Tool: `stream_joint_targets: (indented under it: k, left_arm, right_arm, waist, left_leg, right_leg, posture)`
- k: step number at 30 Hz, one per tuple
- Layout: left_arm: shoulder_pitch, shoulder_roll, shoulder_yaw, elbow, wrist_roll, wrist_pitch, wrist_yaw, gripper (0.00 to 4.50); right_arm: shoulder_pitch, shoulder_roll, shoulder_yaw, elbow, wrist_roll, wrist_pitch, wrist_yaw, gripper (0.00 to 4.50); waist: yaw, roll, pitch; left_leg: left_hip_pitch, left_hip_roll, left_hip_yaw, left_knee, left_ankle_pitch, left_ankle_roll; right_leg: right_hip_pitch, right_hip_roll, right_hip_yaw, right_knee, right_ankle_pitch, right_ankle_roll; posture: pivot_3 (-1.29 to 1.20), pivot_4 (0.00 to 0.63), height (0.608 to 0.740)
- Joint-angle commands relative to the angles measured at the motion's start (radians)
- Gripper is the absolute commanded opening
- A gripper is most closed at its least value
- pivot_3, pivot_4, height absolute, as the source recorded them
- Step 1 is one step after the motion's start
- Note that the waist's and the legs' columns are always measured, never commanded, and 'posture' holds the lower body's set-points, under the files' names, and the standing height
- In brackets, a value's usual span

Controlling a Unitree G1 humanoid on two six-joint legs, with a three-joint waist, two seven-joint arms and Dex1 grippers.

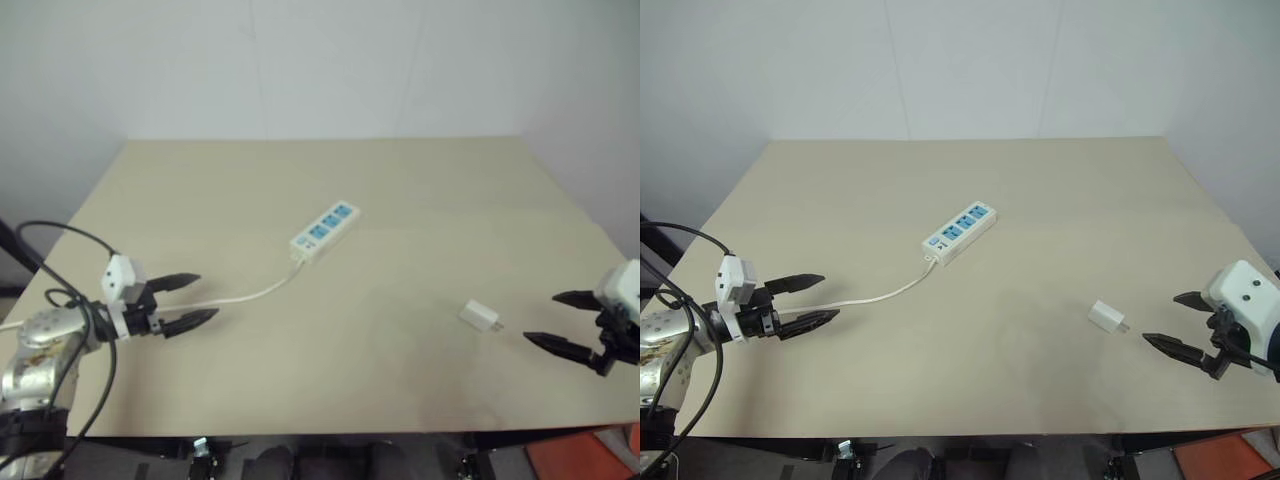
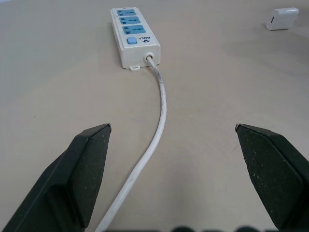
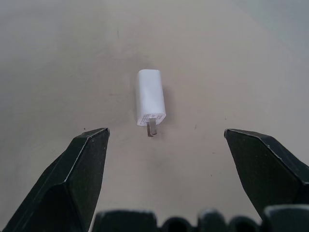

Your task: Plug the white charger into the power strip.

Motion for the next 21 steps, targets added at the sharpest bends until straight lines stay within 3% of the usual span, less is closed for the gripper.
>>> stream_joint_targets:
  k: [1,16,21]
  left_arm:
    - [-0.027,0.011,0.026,-0.018,0.004,-0.024,0.032,4.49]
    - [-0.068,0.017,0.004,0.044,0.022,-0.055,0.011,4.49]
    - [-0.130,-0.036,-0.029,0.102,0.071,-0.117,0.071,4.49]
  right_arm:
    - [-0.042,0.009,0.000,0.014,-0.022,-0.018,-0.066,4.50]
    - [-0.047,0.003,0.009,0.021,-0.036,-0.016,-0.082,4.50]
    - [-0.066,0.004,0.035,0.006,-0.032,-0.014,-0.092,4.50]
  waist:
    - [0.000,0.000,0.000]
    - [0.002,-0.001,0.000]
    - [0.004,-0.001,0.001]
  left_leg:
    - [0.000,0.000,0.000,0.000,0.000,0.000]
    - [-0.001,0.000,0.000,0.000,0.000,0.000]
    - [-0.001,0.000,0.000,0.000,0.000,0.000]
  right_leg:
    - [0.000,0.000,0.000,0.000,0.000,0.000]
    - [0.000,0.000,0.000,-0.002,0.000,0.000]
    - [0.000,0.000,0.000,-0.003,0.000,0.000]
  posture:
    - [0.00,0.150,0.740]
    - [0.00,0.150,0.740]
    - [0.00,0.150,0.740]
